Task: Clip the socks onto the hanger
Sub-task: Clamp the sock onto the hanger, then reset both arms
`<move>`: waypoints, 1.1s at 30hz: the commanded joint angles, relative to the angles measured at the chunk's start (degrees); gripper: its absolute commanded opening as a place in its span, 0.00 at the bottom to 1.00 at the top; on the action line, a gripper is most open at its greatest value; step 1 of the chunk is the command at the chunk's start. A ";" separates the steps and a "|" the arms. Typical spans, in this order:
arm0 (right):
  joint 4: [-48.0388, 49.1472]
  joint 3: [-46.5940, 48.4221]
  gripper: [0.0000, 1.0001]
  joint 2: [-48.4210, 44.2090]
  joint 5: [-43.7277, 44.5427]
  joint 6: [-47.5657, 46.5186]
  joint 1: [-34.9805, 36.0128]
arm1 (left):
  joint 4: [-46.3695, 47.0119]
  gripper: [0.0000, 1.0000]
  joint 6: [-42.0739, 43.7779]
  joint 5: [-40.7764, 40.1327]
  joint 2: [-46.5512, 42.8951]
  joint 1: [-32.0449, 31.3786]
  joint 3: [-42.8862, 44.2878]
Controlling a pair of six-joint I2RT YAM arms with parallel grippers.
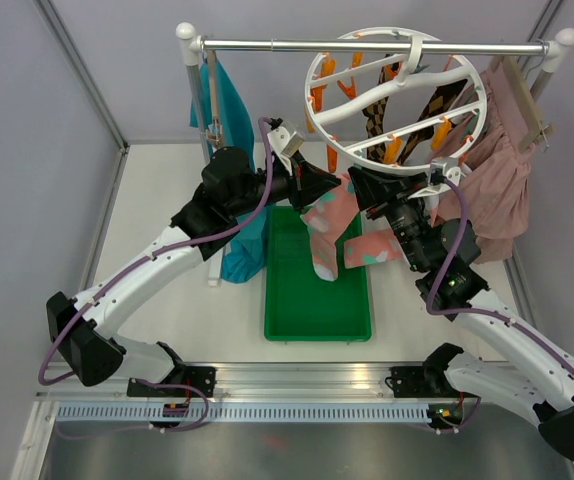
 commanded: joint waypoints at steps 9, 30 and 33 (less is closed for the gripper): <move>-14.41 7.04 0.83 -1.12 -0.09 1.08 0.17 | 0.94 0.33 -1.17 2.29 -1.06 0.33 1.83; -42.74 22.17 0.98 -2.53 -1.73 0.64 0.17 | -17.94 0.72 -0.90 -15.81 -22.93 0.33 -5.82; -42.82 22.87 0.98 -2.18 -3.95 1.08 0.17 | -21.28 0.89 -0.73 -17.65 -26.62 0.24 -5.20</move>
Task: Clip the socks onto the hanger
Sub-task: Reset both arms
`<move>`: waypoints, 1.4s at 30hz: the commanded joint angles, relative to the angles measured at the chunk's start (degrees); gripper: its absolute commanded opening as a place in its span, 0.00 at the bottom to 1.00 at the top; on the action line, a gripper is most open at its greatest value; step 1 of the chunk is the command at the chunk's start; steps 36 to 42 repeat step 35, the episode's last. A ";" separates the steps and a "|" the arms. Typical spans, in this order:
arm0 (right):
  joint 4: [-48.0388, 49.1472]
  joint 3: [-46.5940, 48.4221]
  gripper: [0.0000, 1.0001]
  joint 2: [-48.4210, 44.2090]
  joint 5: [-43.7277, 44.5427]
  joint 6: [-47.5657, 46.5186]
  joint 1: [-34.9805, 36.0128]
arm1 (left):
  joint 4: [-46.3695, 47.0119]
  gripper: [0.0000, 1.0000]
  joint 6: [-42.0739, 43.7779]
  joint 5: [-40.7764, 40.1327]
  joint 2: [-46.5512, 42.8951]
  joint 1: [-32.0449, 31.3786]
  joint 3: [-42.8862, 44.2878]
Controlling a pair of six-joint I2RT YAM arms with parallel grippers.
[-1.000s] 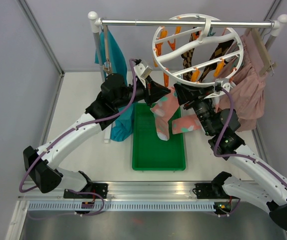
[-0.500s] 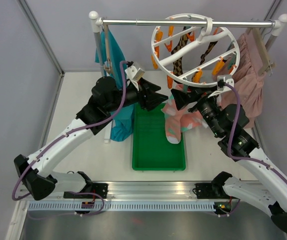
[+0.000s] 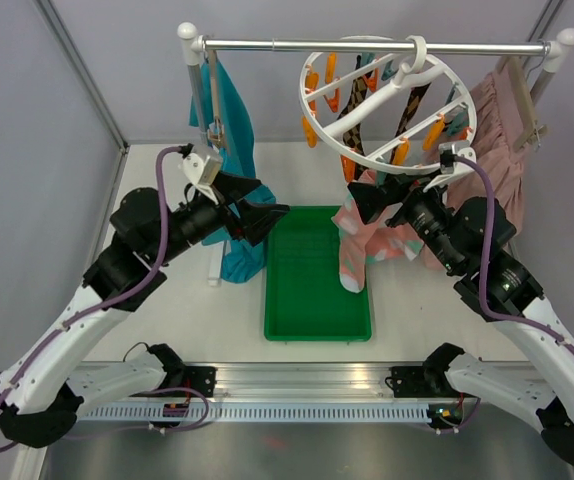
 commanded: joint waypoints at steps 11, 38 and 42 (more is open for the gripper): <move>-14.08 6.58 0.98 -3.94 15.26 0.94 0.10 | -11.01 0.93 2.25 -13.34 -15.44 0.22 -2.99; -7.75 9.49 0.98 6.61 -13.13 0.41 0.10 | -14.00 0.95 1.64 -24.87 -17.82 0.13 -6.07; -7.75 9.49 0.98 6.61 -13.13 0.41 0.10 | -14.00 0.95 1.64 -24.87 -17.82 0.13 -6.07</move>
